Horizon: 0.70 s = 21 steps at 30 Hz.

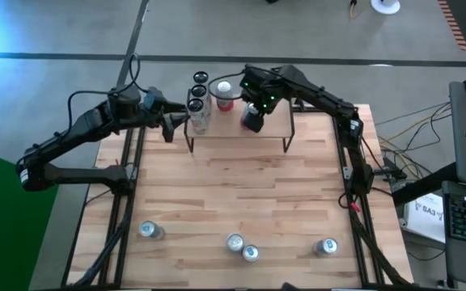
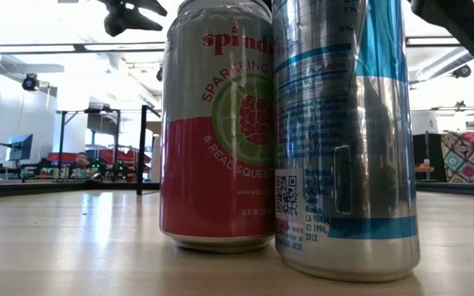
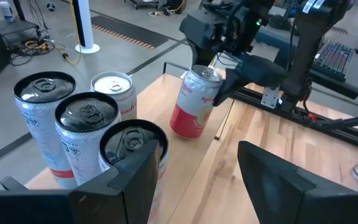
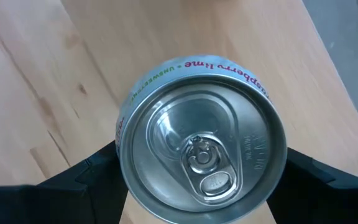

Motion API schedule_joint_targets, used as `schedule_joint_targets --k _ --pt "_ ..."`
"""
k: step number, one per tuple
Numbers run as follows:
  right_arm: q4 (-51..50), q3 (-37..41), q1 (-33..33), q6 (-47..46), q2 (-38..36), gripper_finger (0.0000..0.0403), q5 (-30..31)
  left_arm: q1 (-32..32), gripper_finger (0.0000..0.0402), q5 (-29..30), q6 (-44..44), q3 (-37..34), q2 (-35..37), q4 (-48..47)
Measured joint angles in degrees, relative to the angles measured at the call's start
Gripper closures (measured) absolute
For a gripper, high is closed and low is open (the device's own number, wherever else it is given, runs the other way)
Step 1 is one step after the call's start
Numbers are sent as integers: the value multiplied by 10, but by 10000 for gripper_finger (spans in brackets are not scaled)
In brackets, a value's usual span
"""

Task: Place canned beverage on shelf
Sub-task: Put the top pink-white soda can on the shelf aligned with the other pink-white soda can

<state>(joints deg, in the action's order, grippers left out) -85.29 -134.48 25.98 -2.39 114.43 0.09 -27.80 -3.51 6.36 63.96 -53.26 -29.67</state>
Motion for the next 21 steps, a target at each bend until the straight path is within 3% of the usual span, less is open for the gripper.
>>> schedule_joint_targets --k 13,21 --pt "14 1 -3 17 2 111 0 -1 196 1 -9 0 -10 4" --pt "56 2 -11 50 0 60 0 -1 196 1 -4 0 -10 4"
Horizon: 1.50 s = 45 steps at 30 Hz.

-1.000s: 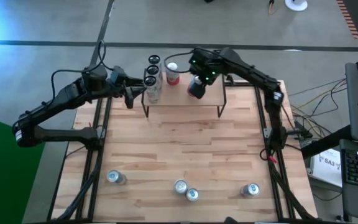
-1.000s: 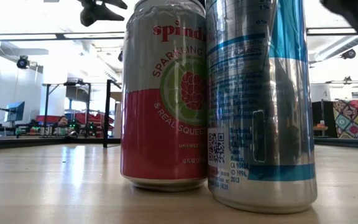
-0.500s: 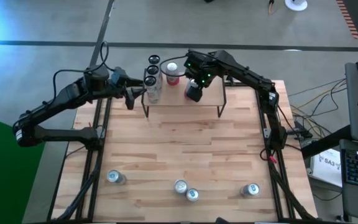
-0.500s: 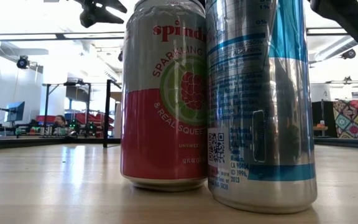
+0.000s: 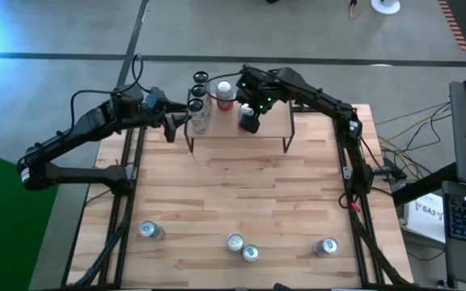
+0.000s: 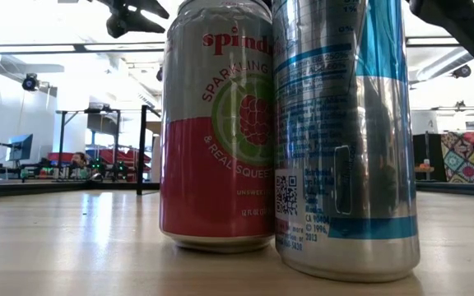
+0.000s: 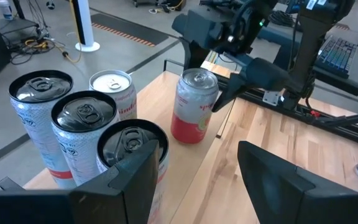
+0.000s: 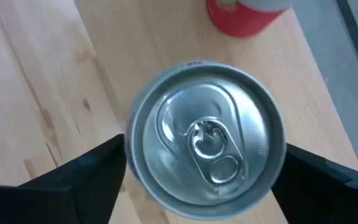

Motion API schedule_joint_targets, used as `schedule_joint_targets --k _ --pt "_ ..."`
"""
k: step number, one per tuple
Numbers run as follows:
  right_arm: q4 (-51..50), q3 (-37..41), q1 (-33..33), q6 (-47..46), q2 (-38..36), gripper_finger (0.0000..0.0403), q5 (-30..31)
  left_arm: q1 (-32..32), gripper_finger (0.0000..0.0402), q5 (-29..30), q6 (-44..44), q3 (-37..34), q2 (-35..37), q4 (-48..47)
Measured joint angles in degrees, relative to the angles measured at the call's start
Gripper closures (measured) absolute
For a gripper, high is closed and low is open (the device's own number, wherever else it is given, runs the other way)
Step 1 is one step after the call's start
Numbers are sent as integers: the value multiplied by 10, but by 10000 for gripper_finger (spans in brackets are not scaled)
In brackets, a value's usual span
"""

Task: Place canned beverage on shelf
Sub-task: Put the top pink-white soda can on the shelf aligned with the other pink-white soda can

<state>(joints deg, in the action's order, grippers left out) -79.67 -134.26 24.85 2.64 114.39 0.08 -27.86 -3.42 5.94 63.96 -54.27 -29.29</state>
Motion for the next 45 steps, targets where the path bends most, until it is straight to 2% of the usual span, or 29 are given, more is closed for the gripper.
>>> schedule_joint_targets --k 6,14,18,24,31,33,36,41,45 --pt "45 0 -1 -23 -29 47 4 0 196 0 1 0 0 0" --pt "40 5 3 -91 -81 73 45 0 196 0 -3 0 1 -12" --pt "43 37 3 -97 -108 78 62 0 196 0 -8 0 8 -24" --pt "92 160 3 -124 -178 79 62 0 196 0 -19 -2 51 -46" --pt "275 377 -5 -176 -299 83 31 0 196 13 5 -35 109 -47" --pt "331 433 -6 -198 -325 99 16 0 196 14 17 -48 122 -46" --pt "395 496 -10 -220 -359 145 13 0 196 14 38 -73 140 -37" --pt "428 556 -10 -237 -385 236 14 0 196 14 69 -104 160 -36" --pt "442 593 -12 -166 -395 297 16 0 196 14 75 -120 174 -35"
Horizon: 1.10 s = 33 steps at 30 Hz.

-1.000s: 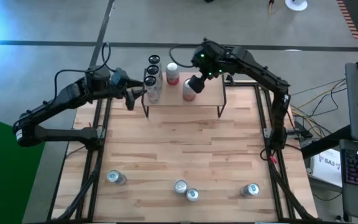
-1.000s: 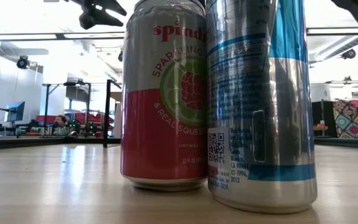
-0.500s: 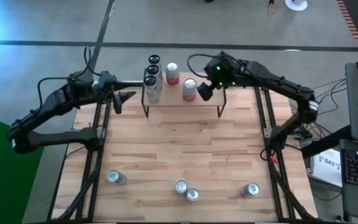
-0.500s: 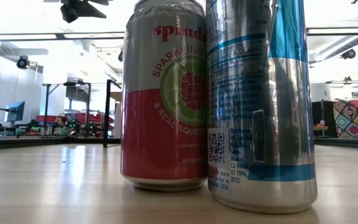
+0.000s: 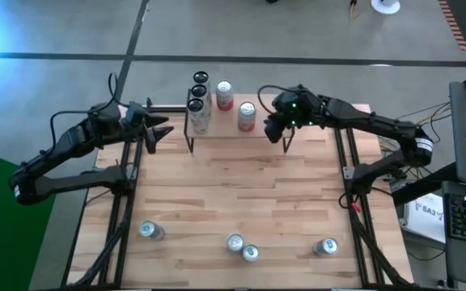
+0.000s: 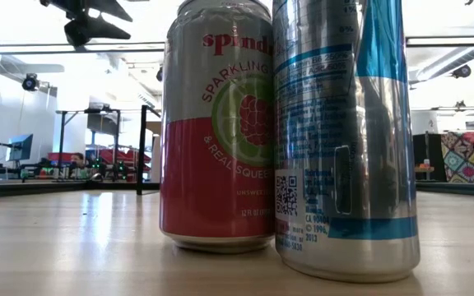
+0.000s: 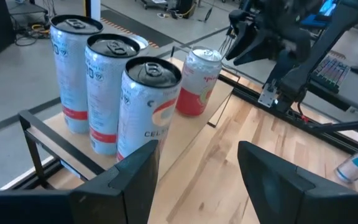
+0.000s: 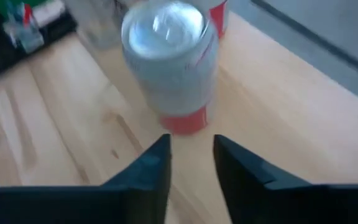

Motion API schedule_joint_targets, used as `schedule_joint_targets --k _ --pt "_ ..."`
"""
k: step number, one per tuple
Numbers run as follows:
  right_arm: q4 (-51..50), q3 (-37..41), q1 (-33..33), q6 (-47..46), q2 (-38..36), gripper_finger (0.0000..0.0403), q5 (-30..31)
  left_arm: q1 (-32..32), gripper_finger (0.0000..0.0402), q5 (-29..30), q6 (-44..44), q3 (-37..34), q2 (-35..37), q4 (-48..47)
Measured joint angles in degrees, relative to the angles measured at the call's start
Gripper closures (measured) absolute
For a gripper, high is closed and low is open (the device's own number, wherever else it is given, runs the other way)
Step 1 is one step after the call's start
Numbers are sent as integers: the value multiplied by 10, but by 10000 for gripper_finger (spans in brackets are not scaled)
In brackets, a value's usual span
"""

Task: Place canned beverage on shelf
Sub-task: Put the top pink-white soda can on the shelf aligned with the other pink-white soda can

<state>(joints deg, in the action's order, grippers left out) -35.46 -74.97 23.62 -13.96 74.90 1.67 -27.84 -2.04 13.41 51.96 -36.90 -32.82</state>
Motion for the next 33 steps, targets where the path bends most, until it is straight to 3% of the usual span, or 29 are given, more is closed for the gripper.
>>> schedule_joint_targets --k 9,21,33 --pt "110 84 -4 19 -13 390 -2 0 196 0 22 -5 20 0" --pt "145 138 -4 56 -8 394 -2 0 196 0 44 -6 31 -2" --pt "149 137 -4 85 -8 394 -1 0 196 0 51 -8 9 8"
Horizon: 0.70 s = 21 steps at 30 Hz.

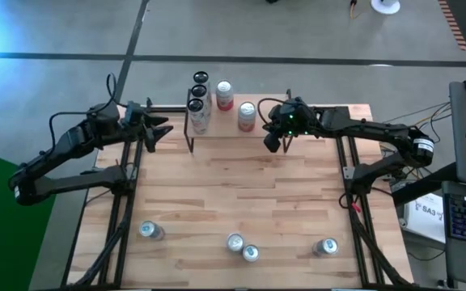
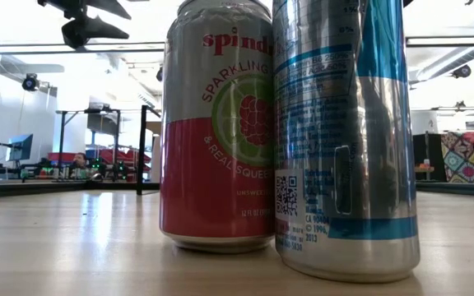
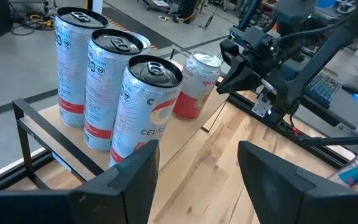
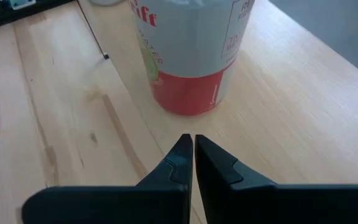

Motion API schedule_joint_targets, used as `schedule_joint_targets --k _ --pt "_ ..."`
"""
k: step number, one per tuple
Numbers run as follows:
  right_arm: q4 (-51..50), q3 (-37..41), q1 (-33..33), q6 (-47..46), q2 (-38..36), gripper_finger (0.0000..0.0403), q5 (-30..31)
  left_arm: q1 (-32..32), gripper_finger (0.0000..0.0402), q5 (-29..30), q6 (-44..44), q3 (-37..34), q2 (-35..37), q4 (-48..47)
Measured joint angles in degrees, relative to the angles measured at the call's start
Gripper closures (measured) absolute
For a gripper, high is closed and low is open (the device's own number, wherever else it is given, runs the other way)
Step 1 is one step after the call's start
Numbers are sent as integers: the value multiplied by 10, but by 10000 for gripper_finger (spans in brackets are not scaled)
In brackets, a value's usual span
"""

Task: Place canned beverage on shelf
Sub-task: Put the top pink-white soda can on the shelf aligned with the other pink-white soda can

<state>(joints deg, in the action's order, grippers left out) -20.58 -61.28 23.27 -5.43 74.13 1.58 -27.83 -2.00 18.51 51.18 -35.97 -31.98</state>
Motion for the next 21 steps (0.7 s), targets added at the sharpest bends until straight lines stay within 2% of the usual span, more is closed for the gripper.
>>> schedule_joint_targets --k 8,12,21 --pt "8 0 1 10 0 394 0 0 196 0 3 0 -8 4" --pt "43 0 4 21 2 394 0 0 196 0 4 0 -8 11" --pt "101 -4 5 38 58 394 -5 0 196 0 12 0 -8 21"
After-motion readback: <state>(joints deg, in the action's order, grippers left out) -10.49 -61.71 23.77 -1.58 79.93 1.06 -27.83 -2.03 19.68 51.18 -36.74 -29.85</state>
